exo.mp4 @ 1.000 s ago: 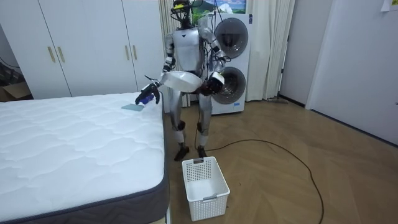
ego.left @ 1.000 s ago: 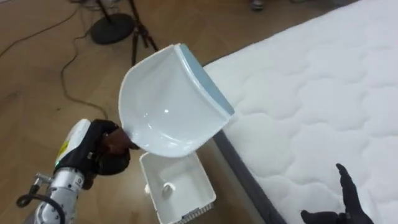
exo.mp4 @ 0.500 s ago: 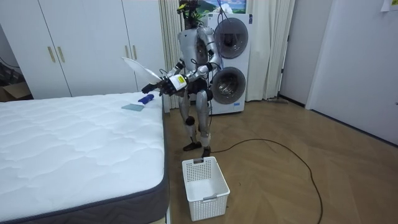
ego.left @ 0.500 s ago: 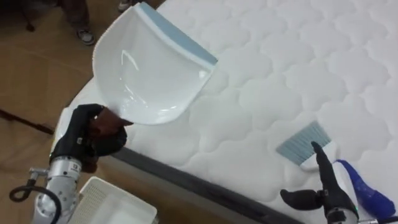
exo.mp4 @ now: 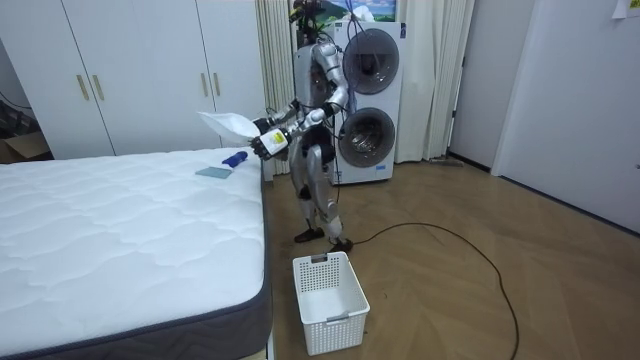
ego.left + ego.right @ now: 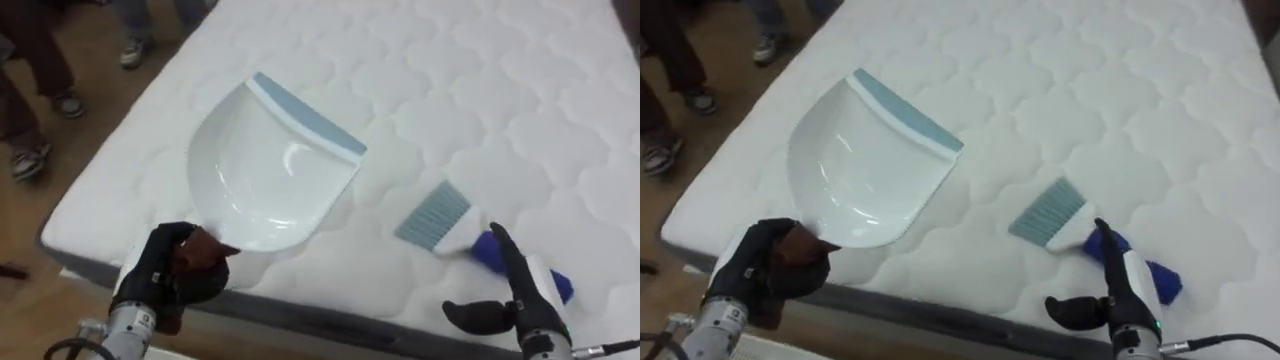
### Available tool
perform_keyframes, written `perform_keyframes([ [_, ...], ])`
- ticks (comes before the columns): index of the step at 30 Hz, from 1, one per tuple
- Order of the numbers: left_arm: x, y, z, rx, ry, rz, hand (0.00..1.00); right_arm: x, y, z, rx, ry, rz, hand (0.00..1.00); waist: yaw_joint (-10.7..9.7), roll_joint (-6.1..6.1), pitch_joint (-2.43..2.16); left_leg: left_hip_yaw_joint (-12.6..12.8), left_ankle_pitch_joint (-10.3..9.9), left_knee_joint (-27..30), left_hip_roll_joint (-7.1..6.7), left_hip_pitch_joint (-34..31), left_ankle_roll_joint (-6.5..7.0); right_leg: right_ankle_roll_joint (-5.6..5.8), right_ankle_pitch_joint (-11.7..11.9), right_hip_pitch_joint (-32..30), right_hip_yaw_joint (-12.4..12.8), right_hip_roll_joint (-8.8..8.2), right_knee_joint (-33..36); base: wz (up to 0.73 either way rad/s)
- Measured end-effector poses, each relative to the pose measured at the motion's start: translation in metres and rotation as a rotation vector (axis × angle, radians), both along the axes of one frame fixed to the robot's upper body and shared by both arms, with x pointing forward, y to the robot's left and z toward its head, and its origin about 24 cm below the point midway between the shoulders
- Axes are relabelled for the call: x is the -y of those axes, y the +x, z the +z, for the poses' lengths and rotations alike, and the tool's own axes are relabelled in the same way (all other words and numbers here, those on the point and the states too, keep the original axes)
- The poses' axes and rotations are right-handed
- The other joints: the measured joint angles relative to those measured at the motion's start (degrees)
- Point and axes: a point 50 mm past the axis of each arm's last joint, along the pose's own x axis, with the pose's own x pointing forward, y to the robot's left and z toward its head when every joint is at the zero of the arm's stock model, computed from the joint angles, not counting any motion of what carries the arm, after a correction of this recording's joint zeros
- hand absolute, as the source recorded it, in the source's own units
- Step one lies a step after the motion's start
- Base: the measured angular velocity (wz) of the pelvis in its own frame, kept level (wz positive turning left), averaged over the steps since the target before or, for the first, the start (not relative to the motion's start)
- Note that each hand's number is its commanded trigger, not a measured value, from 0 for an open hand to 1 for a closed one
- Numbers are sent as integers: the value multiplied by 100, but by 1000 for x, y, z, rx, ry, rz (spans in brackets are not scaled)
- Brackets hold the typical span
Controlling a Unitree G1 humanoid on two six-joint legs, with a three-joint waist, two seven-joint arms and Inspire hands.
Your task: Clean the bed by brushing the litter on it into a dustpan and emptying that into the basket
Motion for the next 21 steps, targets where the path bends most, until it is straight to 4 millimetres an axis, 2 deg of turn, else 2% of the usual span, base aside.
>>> perform_keyframes([
  [1, 1, -3, -2, -9, -9, 2, 100, 0, 0, 0, -3, 1, 3, 0, -3, -72, 12, -169, -16, -102, -37, -52, -53, 1, 1, 1, 129, 1, 1, -66],
  [2, 4, -4, -3, -11, -24, -4, 100, 2, -1, 0, -4, -1, -4, 0, -30, -62, 3, -504, 103, -644, -77, -181, -173, 7, -1, -22, 272, 42, 14, -72],
  [3, 5, -5, -5, -12, -29, -3, 100, 1, -1, -2, -13, 1, -5, 0, 40, -68, -38, -590, 306, -842, -69, -253, -67, 50, -3, -132, 415, 73, 96, -78],
  [7, 0, -10, -12, -47, -25, 12, 100, 1, -2, -4, -25, -16, 9, 0, 15, -164, -63, -489, 265, -827, -100, -225, -18, 87, 3, -168, 199, 52, 71, -30],
  [9, 0, -12, -16, -65, -27, 17, 100, 2, -4, -7, -36, -24, -1, 0, -12, -181, -55, -450, 242, -824, -110, -145, -22, 88, 21, -115, 143, 55, 76, -10],
  [11, -1, -15, -21, -89, -28, 27, 98, 3, -6, -10, -51, -38, -10, 0, -35, -144, -30, -404, 193, -811, -101, -53, -19, 87, -5, -136, 136, 52, 172, -16],
  [12, -1, -14, -20, -83, -29, 26, 76, 4, -5, -10, -44, -39, -21, 0, -37, -129, -17, -395, 132, -697, -115, -118, -12, 96, -64, -234, 134, 36, 331, -12],
  [13, -1, -13, -19, -81, -30, 26, 39, 4, -5, -10, -43, -38, -26, 0, -45, -118, -11, -379, 97, -635, -123, -163, -5, 103, -110, -305, 140, 23, 424, -14],
  [14, -1, -12, -19, -76, -36, 27, 10, 2, -5, -11, -43, -30, -34, 0, -30, -105, 7, -315, 44, -563, -158, -203, 15, 107, -216, -431, 142, -27, 659, -23],
  [15, -1, -12, -19, -76, -43, 32, 0, 0, -5, -13, -49, -22, -37, 0, -15, -105, 10, -247, 6, -544, -215, -209, 39, 136, -324, -582, 147, -91, 929, -25],
  [18, -2, -15, -25, -99, -49, 44, 0, 1, -8, -25, -109, -15, -60, 0, 6, -68, 26, -64, -119, -515, -279, -143, 79, 168, -463, -707, 56, -176, 1286, -33],
  [21, -5, -23, -35, -148, -62, 68, 0, 4, -17, -35, -169, -1, -92, 0, -18, -56, 20, 21, -145, -569, -287, -35, 106, 167, -461, -616, -157, -230, 1182, -19],
])
